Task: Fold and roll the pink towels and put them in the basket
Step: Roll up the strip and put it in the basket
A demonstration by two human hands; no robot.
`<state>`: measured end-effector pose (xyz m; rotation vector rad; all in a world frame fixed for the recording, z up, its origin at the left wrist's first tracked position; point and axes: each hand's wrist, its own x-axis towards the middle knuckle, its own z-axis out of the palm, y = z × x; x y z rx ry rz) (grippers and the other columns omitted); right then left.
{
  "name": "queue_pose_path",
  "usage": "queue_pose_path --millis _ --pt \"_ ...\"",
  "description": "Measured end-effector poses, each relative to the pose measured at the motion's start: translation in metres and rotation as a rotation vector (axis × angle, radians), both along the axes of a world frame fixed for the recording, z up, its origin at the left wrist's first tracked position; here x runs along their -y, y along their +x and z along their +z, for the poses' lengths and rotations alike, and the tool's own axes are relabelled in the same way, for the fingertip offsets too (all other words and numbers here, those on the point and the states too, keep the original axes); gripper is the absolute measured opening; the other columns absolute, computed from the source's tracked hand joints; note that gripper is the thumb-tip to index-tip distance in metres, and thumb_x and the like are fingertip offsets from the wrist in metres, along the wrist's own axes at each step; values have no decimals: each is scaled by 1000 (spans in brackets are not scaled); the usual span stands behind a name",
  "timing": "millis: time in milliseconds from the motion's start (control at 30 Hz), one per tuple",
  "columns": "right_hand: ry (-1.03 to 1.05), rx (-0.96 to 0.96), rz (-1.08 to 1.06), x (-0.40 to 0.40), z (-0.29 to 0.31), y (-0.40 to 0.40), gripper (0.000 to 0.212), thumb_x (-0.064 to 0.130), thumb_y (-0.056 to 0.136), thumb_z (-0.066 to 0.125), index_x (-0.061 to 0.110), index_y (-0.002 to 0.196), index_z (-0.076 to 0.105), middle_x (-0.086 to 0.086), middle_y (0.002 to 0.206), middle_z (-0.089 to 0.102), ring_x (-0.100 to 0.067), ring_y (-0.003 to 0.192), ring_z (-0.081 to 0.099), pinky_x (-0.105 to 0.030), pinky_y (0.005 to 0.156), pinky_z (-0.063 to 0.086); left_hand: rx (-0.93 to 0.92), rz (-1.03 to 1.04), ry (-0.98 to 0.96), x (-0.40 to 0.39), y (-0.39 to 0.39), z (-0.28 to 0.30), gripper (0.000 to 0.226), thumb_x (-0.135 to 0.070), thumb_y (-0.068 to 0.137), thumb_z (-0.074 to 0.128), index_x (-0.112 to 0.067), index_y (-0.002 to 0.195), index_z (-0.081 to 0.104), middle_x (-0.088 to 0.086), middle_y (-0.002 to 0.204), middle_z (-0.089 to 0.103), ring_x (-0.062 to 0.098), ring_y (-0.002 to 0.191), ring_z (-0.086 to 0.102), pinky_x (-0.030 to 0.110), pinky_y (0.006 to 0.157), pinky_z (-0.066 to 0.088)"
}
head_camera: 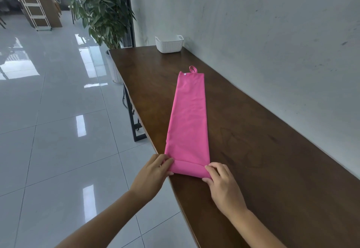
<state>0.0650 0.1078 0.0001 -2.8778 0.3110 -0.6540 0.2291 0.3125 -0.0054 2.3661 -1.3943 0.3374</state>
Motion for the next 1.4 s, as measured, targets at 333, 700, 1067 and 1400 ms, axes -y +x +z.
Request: queue_pose_path --millis 333,700,1067,1400 --pt "562 -341 -79 13 36 4 18 40 102 51 27 113 57 12 107 59 -3 97 58 -15 74 46 -501 92 4 0 5 21 44 -61 96 42 -22 108 58 -9 95 60 8 81 55 16 72 45" --pt "362 23 -240 -4 27 11 21 36 94 65 21 84 56 10 84 53 1 65 51 -8 52 36 -329 306 -182 12 -18 22 18 -41 98 58 -24 101 61 -11 104 52 10 84 57 27 74 56" --pt "157 33 -69 -6 -6 -8 58 21 80 83 8 133 63 -2 124 60 -14 116 58 -22 97 49 -181 105 -136 1 -9 -12 51 -51 97 45 -17 131 61 -2 126 57 17 108 57 32 93 52" --pt "421 -184 -44 15 17 9 32 45 99 53 24 123 59 14 112 52 -2 105 52 -9 81 39 -495 170 -33 5 2 18 41 -55 97 43 -22 119 53 -9 109 57 8 91 53 14 77 39"
